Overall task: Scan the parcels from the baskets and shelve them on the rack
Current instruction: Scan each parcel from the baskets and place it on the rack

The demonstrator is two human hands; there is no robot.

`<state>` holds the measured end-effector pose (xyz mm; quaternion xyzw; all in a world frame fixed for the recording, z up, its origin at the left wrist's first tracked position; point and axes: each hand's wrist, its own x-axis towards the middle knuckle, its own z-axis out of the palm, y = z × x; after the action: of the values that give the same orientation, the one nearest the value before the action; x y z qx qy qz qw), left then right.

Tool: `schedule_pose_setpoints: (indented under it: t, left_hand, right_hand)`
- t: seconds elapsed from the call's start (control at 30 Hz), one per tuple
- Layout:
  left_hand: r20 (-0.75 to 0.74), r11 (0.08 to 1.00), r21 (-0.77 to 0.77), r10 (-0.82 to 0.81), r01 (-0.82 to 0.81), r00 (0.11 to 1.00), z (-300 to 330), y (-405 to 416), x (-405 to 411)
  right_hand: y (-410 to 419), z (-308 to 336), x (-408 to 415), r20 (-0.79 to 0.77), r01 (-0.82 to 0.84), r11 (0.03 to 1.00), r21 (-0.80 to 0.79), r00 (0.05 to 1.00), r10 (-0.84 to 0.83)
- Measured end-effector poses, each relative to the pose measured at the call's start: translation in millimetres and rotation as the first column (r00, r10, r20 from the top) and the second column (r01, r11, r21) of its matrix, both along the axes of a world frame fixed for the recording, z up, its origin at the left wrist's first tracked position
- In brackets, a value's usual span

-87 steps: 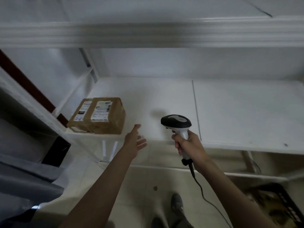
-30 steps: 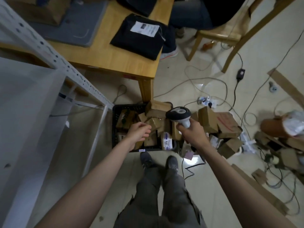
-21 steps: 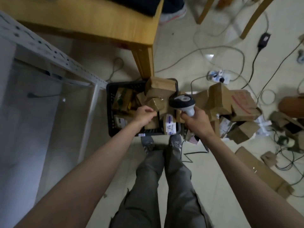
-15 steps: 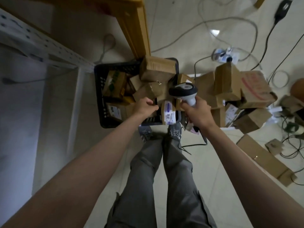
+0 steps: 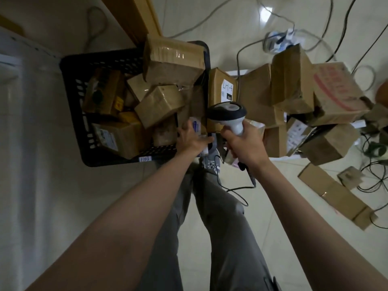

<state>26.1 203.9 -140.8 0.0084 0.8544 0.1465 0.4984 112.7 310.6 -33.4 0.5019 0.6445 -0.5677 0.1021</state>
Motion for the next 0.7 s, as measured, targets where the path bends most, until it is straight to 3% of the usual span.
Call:
schedule_pose_setpoints:
  t: [0.27,0.47,0.7]
  left_hand:
    - [-0.091,0.998,0.008,0.058,-0.057,0.994,8,-16,6]
    - [-0.119,0.992,0.04,0.122,-0.118,0.985,76,-50,-6]
    - [-0.142,0.948,0.137,0.307,-0.288,0.941,186,-98,-21]
  right_hand:
    - [0,6,7,-0.005,0.005,1.0,-0.024,1.0,-0.005]
    - [-12,66,0,-0.008,-0.027,0.998,-0.057,1.0,0.027]
    - [-38,177,-17,-0.061,-0.089,0.994,-0.059,0.994,0.085]
